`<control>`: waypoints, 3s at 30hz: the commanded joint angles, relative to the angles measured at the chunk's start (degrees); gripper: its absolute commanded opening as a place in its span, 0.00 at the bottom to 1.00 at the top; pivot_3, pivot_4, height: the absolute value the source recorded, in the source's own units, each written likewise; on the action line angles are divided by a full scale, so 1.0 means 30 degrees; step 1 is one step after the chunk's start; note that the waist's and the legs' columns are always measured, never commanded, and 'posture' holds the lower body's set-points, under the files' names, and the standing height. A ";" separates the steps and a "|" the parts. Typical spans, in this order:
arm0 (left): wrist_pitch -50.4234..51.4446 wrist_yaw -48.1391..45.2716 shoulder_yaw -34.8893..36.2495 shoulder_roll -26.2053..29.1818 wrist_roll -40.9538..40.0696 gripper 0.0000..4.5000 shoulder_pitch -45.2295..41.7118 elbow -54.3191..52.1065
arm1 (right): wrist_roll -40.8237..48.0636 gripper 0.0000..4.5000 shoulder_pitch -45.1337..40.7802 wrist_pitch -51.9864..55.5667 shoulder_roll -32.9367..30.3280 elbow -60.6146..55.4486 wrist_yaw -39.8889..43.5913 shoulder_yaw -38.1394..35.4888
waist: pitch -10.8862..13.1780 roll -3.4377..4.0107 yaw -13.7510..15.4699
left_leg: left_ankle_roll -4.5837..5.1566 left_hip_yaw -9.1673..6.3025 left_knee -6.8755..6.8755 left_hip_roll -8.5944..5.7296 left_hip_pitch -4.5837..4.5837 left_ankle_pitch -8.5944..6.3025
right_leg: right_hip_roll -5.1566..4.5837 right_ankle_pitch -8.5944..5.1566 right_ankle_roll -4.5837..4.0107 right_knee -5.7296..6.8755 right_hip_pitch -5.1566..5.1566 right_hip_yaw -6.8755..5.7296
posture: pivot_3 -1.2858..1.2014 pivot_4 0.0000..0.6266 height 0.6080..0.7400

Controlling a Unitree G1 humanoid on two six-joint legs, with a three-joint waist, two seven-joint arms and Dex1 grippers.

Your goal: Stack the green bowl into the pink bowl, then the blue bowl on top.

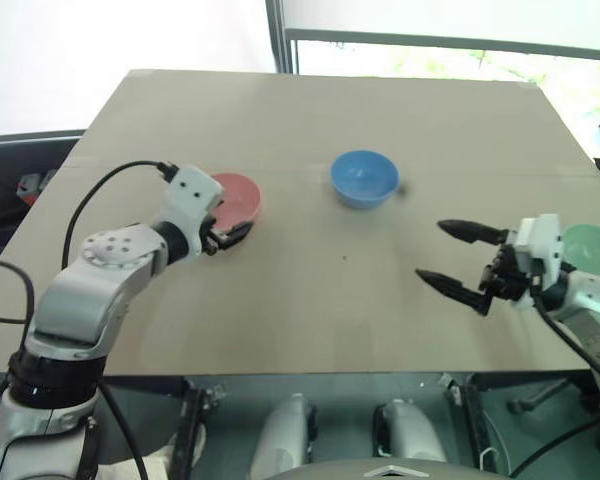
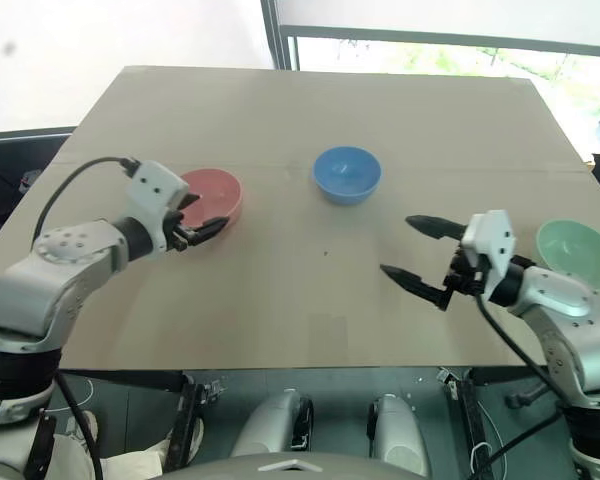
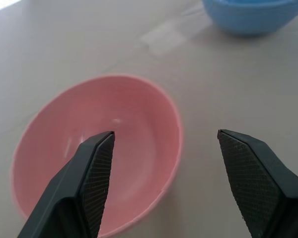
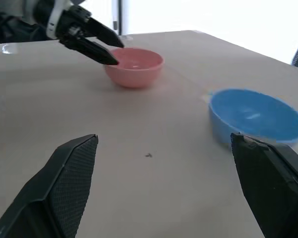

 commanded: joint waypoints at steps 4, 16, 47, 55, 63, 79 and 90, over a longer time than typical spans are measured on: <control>0.0853 0.0268 -0.2846 -0.0911 0.2177 0.50 -0.2538 0.1784 | -0.0889 1.00 -0.1846 -0.0919 0.0389 0.0421 0.1169 0.2012 | 0.0012 -0.0013 -0.0007 | 0.0000 -0.0008 0.0004 -0.0050 -0.0041 0.0001 | 0.0012 -0.0001 0.0002 -0.0003 -0.0023 -0.0014 | 0.52 0.24 1.00; -0.0811 -0.3919 -0.3008 -0.1121 0.0755 0.01 -0.3211 -0.0287 | -0.1361 1.00 -0.0691 -0.1070 0.0502 -0.0343 -0.0174 0.1337 | 0.0013 -0.0016 0.0017 | -0.0006 -0.0006 0.0030 0.0007 -0.0040 0.0004 | 0.0009 -0.0001 0.0002 0.0001 -0.0021 -0.0011 | 0.52 0.24 1.00; -1.1170 -1.3584 -0.0365 -0.7264 -0.3182 0.90 -0.3513 0.6396 | -0.8126 1.00 0.3662 0.3852 -0.0569 0.1563 -1.0948 -0.4774 | -0.0006 -0.0001 0.0024 | 0.0029 -0.0005 0.0165 0.0038 -0.0038 -0.0015 | 0.0047 0.0001 -0.0003 0.0022 0.0004 0.0016 | 0.52 0.24 1.00; -1.2224 -1.4774 0.0735 -0.6762 -0.4550 0.92 -0.1709 0.4758 | -0.8859 0.82 0.1202 0.5065 -0.0562 0.6260 -1.0987 -0.3933 | -0.0009 0.0027 -0.0059 | 0.0051 0.0023 0.0165 0.0014 -0.0036 -0.0028 | 0.0014 0.0002 0.0000 0.0017 0.0005 0.0036 | 0.52 0.24 1.00; -1.2355 -1.3962 0.1128 -0.6378 -0.4457 0.92 -0.0700 0.3974 | -0.9505 0.05 -0.0400 0.4053 -0.1030 0.7471 -1.0766 -0.3530 | -0.0011 0.0030 -0.0027 | 0.0053 0.0022 0.0162 0.0021 -0.0038 -0.0029 | 0.0027 0.0003 0.0001 0.0009 0.0006 0.0039 | 0.52 0.24 1.00; -1.3681 -1.5866 0.2359 -0.4065 -0.4392 0.92 0.2323 0.4982 | -0.3196 0.02 -0.4320 0.6603 0.2426 -0.3155 -0.5601 0.4811 | -0.0010 0.0023 0.0005 | 0.0052 -0.0018 0.0144 0.0025 -0.0045 -0.0032 | 0.0018 0.0000 -0.0005 -0.0013 0.0001 0.0017 | 0.52 0.24 1.00; -1.3414 -1.4409 0.3022 -0.3925 -0.4654 0.92 0.3779 0.3434 | -0.2601 0.86 -0.6503 0.5888 0.2257 -0.1472 -0.3925 0.4256 | -0.0003 0.0027 -0.0083 | 0.0053 -0.0014 0.0148 0.0028 -0.0052 -0.0033 | 0.0025 0.0001 -0.0003 -0.0003 -0.0004 0.0008 | 0.52 0.24 1.00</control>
